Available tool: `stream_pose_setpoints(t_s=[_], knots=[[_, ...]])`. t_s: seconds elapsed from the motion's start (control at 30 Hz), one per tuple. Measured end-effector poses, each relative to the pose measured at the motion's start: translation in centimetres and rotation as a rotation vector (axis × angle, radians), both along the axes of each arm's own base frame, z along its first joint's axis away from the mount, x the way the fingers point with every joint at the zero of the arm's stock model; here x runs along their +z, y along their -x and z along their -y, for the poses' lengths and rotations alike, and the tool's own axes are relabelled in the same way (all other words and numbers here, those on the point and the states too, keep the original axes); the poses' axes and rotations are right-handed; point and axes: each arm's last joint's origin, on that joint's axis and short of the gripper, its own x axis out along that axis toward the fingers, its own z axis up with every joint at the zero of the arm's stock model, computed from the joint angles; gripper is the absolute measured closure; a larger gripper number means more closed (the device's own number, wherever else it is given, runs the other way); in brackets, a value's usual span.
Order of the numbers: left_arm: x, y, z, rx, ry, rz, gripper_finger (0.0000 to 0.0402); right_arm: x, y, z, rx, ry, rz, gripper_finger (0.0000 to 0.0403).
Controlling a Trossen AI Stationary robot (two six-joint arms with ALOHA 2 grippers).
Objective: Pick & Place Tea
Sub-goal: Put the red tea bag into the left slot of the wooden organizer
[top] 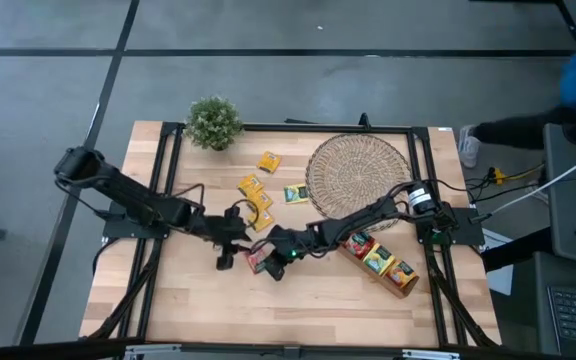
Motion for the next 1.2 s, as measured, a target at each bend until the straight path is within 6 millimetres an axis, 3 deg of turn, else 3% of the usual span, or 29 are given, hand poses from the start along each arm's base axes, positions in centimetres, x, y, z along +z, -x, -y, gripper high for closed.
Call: stream_pose_setpoints(t_s=[0.3, 0.77, 0.9, 1.13, 1.2], knots=[[0.0, -0.1, -1.3, -0.032, 0.138, -0.053, 0.0219, 0.6, -0.4, -0.4, 0.001, 0.088, 0.102, 0.0399], [0.0, -0.2, -1.5, -0.027, 0.167, -0.059, 0.0219, 1.4, -0.9, -0.4, 0.005, 0.177, 0.209, 0.04], [0.0, -0.2, -1.5, -0.027, 0.167, -0.059, 0.0253, 1.4, -0.9, -0.4, 0.0, 0.18, 0.209, 0.04], [0.0, -0.2, -1.5, -0.032, 0.16, -0.057, 0.0373, 1.4, -0.9, -0.3, 0.0, 0.18, 0.209, 0.0398], [0.0, -0.2, -1.5, -0.032, 0.16, -0.056, 0.0387, 1.4, -0.9, -0.3, 0.0, 0.18, 0.208, 0.0393]])
